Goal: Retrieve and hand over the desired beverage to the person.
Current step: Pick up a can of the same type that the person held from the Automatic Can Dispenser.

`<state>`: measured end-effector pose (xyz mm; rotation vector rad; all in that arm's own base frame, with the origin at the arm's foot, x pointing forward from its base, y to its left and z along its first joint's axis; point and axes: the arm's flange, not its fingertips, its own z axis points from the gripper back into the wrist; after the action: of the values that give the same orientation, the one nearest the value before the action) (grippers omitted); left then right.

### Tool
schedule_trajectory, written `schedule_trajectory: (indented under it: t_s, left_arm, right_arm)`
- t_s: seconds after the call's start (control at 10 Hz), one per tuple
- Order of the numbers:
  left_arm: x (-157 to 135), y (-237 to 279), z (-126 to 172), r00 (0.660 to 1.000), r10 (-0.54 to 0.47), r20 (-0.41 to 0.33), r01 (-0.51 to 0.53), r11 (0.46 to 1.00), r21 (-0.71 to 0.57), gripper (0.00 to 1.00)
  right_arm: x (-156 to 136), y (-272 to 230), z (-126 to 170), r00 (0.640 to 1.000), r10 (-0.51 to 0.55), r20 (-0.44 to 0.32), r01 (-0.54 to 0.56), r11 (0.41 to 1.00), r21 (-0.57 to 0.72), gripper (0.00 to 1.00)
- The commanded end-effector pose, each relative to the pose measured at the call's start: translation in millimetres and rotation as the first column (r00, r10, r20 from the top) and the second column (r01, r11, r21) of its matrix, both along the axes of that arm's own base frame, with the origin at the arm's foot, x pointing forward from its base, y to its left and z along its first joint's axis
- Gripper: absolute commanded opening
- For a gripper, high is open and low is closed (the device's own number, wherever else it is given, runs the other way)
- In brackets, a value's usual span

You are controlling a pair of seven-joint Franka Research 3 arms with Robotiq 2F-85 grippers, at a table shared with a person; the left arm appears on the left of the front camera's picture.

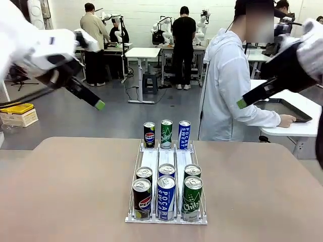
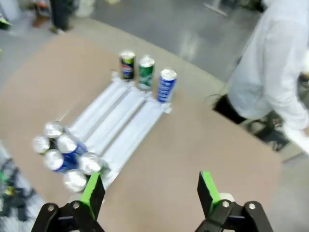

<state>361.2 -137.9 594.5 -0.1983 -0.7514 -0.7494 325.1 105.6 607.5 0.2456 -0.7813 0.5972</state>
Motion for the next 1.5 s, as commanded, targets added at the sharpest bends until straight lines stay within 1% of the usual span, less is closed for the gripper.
schedule_trajectory:
  t_s: [0.0, 0.1, 0.2, 0.3, 0.4, 0.5, 0.6, 0.7, 0.8, 1.4]
  left_arm:
    - [-0.9, 75.0, 25.9, 0.979, -0.035, -0.2, -0.01, 0.975, -0.221, 1.0]
    - [-0.4, 106.6, 32.2, 0.978, -0.037, -0.204, -0.025, 0.955, -0.295, 1.0]
    - [0.1, 132.0, 35.9, 0.977, -0.033, -0.213, -0.043, 0.939, -0.341, 1.0]
    - [-3.0, 150.7, 34.6, 0.976, -0.014, -0.217, -0.07, 0.926, -0.372, 1.0]
    - [-11.0, 163.2, 31.9, 0.977, 0.019, -0.21, -0.103, 0.913, -0.395, 1.0]
    - [-11.9, 175.4, 34.6, 0.977, 0.042, -0.208, -0.126, 0.904, -0.409, 1.0]
    - [-13.7, 182.5, 34.1, 0.975, 0.063, -0.211, -0.148, 0.896, -0.418, 1.0]
    - [-17.6, 183.0, 32.3, 0.974, 0.075, -0.213, -0.16, 0.895, -0.417, 1.0]
    - [-14.1, 189.7, 39.2, 0.972, 0.06, -0.228, -0.152, 0.898, -0.412, 1.0]
    - [-14.1, 189.7, 39.2, 0.972, 0.06, -0.228, -0.152, 0.898, -0.412, 1.0]
  right_arm:
    - [-2.9, -65.7, 13.0, 0.989, 0.052, -0.141, -0.024, 0.981, 0.193, 1.0]
    - [0.3, -100.1, 14.2, 0.989, 0.016, -0.145, 0.023, 0.964, 0.263, 1.0]
    - [-0.8, -125.2, 13.7, 0.989, -0.03, -0.143, 0.075, 0.943, 0.325, 1.0]
    - [-4.0, -147.5, 13.3, 0.988, -0.074, -0.138, 0.119, 0.926, 0.359, 1.0]
    - [-11.5, -165.8, 13.7, 0.987, -0.099, -0.129, 0.142, 0.908, 0.393, 1.0]
    - [-17.9, -175.2, 13.9, 0.986, -0.119, -0.115, 0.157, 0.896, 0.416, 1.0]
    - [-19.7, -180.4, 13.2, 0.984, -0.136, -0.118, 0.173, 0.893, 0.415, 1.0]
    - [-18.9, -179.7, 10.8, 0.983, -0.131, -0.125, 0.171, 0.896, 0.409, 1.0]
    - [-17.4, -190.0, 20.8, 0.98, -0.147, -0.135, 0.19, 0.892, 0.41, 1.0]
    - [-17.4, -190.0, 20.8, 0.98, -0.147, -0.135, 0.19, 0.892, 0.41, 1.0]
